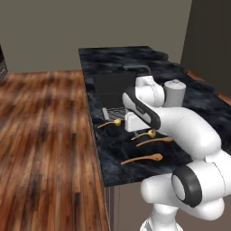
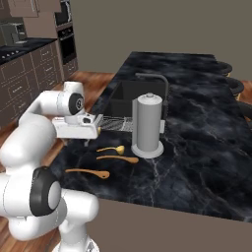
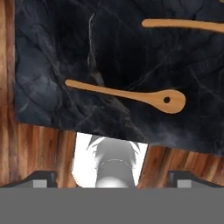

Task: Organize the utensils by type. Pick up the wooden spoons from the counter and place them in the open cabinet. Then pick up the metallic utensils from the counter and place them in the open drawer.

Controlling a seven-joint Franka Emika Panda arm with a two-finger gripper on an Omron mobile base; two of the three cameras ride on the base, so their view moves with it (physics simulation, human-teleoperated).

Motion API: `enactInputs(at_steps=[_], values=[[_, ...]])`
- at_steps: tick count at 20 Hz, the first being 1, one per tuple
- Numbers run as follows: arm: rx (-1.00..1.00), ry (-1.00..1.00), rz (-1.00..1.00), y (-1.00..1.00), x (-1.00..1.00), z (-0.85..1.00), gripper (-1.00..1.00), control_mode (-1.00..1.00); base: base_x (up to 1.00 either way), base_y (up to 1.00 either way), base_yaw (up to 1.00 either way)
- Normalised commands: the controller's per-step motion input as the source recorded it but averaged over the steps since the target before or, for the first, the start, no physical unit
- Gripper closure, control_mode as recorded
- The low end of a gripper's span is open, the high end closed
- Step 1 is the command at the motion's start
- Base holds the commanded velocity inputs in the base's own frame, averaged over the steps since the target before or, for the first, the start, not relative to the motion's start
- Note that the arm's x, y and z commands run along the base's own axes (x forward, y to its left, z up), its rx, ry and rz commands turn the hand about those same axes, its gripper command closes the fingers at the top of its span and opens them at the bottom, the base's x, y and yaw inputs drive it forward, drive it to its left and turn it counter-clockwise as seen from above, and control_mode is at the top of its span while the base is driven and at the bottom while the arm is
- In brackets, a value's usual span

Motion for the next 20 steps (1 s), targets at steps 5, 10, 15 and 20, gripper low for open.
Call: enactInputs(at_steps=[5, 10, 15, 20], values=[[0.0, 0.04, 0.39, 0.0, 0.0, -0.36, -1.0, -1.0, 0.0, 0.0, 0.0], [0.0, 0.0, 0.4, 0.0, 0.0, -0.38, -1.0, -1.0, 0.0, 0.0, 0.0], [0.06, 0.0, 0.26, 0.0, 0.0, -0.26, -1.0, -1.0, 0.0, 0.0, 0.0], [0.18, -0.02, 0.15, 0.0, 0.0, -0.2, -1.0, -1.0, 0.0, 0.0, 0.0]])
